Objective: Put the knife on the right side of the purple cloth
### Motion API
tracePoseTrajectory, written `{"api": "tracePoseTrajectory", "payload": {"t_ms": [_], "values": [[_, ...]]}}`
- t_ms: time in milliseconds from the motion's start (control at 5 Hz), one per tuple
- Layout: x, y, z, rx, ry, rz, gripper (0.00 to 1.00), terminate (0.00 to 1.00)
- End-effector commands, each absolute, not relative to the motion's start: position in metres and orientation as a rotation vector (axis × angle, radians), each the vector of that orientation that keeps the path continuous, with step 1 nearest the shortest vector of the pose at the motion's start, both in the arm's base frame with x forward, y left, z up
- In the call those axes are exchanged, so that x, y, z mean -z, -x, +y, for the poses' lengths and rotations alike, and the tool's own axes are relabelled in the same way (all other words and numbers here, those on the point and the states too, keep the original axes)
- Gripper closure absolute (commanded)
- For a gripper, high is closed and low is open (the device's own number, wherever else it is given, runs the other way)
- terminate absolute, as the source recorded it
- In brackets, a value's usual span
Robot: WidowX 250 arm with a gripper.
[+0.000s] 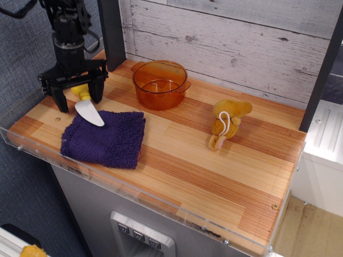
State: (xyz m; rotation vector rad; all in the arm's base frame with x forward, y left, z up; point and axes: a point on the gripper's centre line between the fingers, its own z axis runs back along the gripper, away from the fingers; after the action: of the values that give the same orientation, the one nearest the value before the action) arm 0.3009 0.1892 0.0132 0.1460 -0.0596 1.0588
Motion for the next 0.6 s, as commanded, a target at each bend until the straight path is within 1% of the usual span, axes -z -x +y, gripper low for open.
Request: {"api": "tracePoseTrajectory", "payload": {"t_ms": [0, 400], "values": [[-0.0324, -0.3046, 0.1900, -1.048, -0.144, -0.134, 1.00, 0.00], [-0.0404, -0.3014, 0.1922, -1.048, -0.150, -0.155, 1.00, 0.00]]}}
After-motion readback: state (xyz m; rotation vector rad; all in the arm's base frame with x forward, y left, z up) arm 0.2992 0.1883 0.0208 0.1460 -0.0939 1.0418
